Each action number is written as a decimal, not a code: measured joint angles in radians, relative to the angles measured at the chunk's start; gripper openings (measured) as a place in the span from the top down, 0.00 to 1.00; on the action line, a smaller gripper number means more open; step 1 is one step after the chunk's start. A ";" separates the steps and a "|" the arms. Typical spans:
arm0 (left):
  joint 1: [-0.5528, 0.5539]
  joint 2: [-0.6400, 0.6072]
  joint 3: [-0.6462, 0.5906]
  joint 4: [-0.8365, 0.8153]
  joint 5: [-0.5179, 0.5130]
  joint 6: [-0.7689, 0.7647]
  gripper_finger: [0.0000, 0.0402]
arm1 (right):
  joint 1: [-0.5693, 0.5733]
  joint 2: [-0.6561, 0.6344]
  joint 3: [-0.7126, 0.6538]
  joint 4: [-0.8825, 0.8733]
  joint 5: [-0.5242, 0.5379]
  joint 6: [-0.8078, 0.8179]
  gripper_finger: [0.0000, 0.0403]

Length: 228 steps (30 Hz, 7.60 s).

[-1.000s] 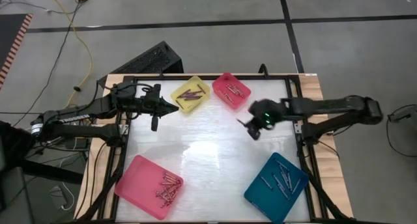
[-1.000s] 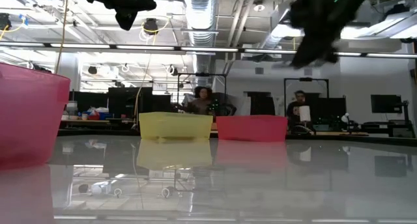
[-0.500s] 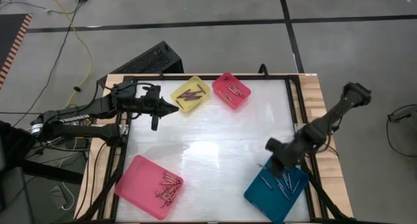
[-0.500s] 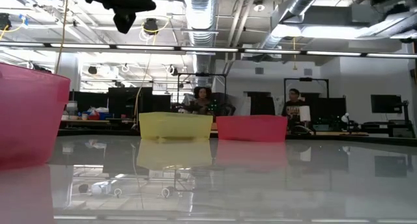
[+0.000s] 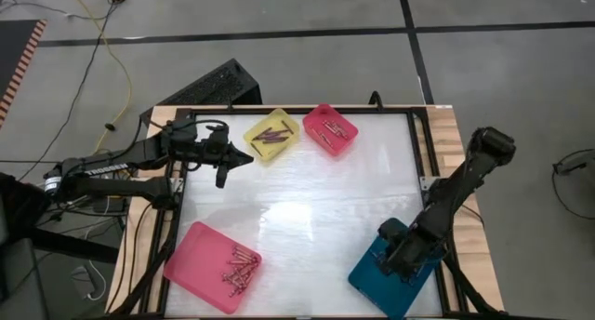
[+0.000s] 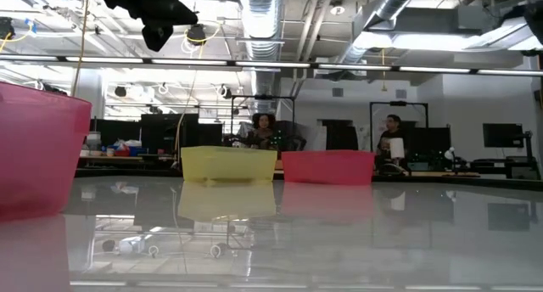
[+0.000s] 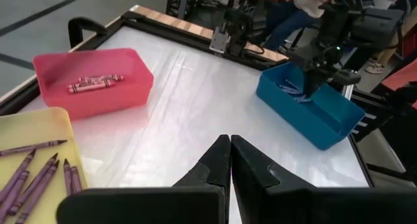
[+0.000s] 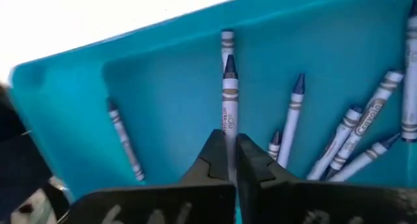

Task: Sort crayons
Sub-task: Put the blue crayon into the blue bin, then return to Home Position

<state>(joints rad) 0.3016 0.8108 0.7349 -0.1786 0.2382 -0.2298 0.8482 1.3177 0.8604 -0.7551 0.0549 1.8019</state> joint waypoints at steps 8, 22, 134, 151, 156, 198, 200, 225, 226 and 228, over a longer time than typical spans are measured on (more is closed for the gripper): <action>0.000 0.000 0.000 -0.016 -0.001 0.000 1.00 | -0.013 0.060 0.000 0.062 -0.004 -0.104 0.82; 0.000 0.000 0.000 -0.039 -0.003 -0.159 1.00 | -0.038 -0.139 0.000 0.147 0.019 -0.402 0.73; -0.558 -0.794 -0.727 0.389 -0.351 -0.088 1.00 | -0.583 -1.314 -0.853 0.883 -0.015 -1.600 0.73; -0.557 -0.784 -0.718 0.194 -0.337 -0.089 1.00 | -0.583 -1.311 -0.854 0.784 -0.023 -1.600 0.73; -0.557 -0.784 -0.717 0.191 -0.338 -0.089 1.00 | -0.583 -1.311 -0.855 0.782 -0.023 -1.600 0.73; -0.557 -0.784 -0.714 0.186 -0.340 -0.088 1.00 | -0.583 -1.311 -0.855 0.778 -0.025 -1.600 0.73; -0.557 -0.784 -0.714 0.186 -0.340 -0.088 1.00 | -0.583 -1.311 -0.855 0.778 -0.025 -1.600 0.73; -0.557 -0.784 -0.714 0.186 -0.340 -0.088 1.00 | -0.583 -1.311 -0.855 0.777 -0.025 -1.600 0.73; -0.557 -0.784 -0.714 0.186 -0.340 -0.088 1.00 | -0.583 -1.311 -0.855 0.778 -0.025 -1.600 0.73; -0.557 -0.784 -0.714 0.186 -0.340 -0.088 1.00 | -0.583 -1.311 -0.855 0.777 -0.025 -1.600 0.73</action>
<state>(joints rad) -0.2554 0.0269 0.0212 0.0074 -0.1018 -0.3180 0.2657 0.0063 0.0055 0.0223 0.0299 0.2024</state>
